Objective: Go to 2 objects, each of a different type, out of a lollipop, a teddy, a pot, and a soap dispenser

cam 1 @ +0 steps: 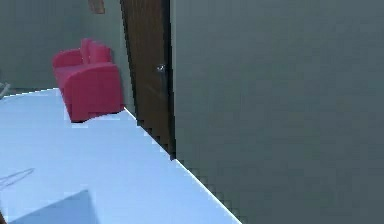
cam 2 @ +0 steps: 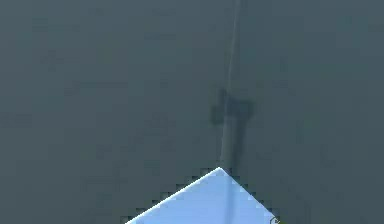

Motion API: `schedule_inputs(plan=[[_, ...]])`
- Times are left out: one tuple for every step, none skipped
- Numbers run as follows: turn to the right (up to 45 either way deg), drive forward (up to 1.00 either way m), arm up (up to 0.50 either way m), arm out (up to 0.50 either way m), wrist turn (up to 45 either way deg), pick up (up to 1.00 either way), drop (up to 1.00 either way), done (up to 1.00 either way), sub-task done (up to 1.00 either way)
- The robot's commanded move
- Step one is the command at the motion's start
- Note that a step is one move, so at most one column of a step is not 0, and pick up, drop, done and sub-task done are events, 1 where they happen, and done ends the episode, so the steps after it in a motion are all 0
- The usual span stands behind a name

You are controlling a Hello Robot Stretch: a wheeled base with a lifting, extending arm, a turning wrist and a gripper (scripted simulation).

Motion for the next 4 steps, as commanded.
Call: schedule_inputs(plan=[[-27.0,0.0,0.0,0.0,0.0,0.0,0.0,0.0,0.0],[0.0,1.0,0.0,0.0,0.0,0.0,0.0,0.0,0.0],[-3.0,0.0,0.0,0.0,0.0,0.0,0.0,0.0,0.0],[0.0,1.0,0.0,0.0,0.0,0.0,0.0,0.0,0.0]])
